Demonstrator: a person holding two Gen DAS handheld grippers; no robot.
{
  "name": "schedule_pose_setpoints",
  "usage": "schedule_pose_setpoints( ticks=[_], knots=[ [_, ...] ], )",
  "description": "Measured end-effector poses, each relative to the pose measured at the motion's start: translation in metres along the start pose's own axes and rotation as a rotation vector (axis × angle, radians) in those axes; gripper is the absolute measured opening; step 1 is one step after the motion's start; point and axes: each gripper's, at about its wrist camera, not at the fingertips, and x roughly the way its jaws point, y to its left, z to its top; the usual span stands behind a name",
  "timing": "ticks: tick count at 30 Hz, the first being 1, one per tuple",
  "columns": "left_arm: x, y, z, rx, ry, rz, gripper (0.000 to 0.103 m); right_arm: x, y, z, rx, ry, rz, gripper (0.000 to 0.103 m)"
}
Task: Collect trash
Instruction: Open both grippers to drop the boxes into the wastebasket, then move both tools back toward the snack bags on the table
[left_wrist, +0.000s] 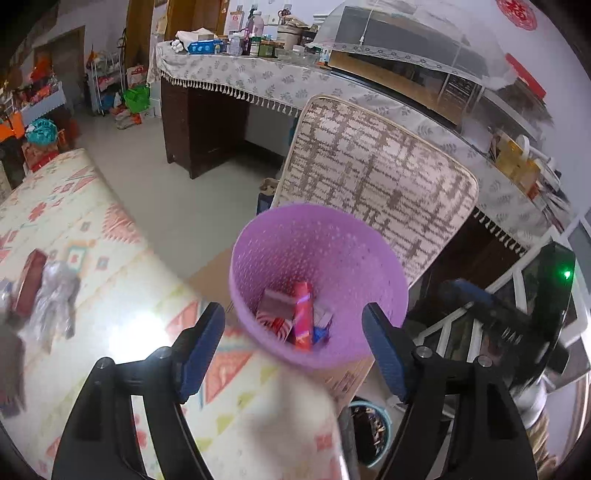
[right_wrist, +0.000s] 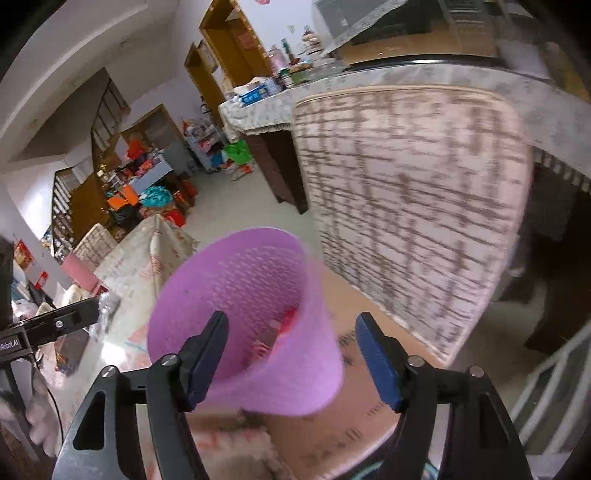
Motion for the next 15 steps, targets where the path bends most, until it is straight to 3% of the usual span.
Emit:
schedule_pose_setpoints(
  ticks=[4, 10, 15],
  knots=[
    [-0.016, 0.009, -0.02, -0.017, -0.009, 0.008, 0.076, -0.039, -0.031, -0.018, 0.016, -0.024, -0.084, 0.077],
    [-0.035, 0.021, -0.036, -0.028, -0.045, 0.098, 0.076, -0.082, -0.071, -0.035, 0.071, -0.077, -0.187, 0.079],
    [-0.047, 0.04, -0.052, -0.085, -0.046, 0.133, 0.076, -0.095, -0.084, -0.039, 0.113, -0.102, -0.185, 0.079]
  ],
)
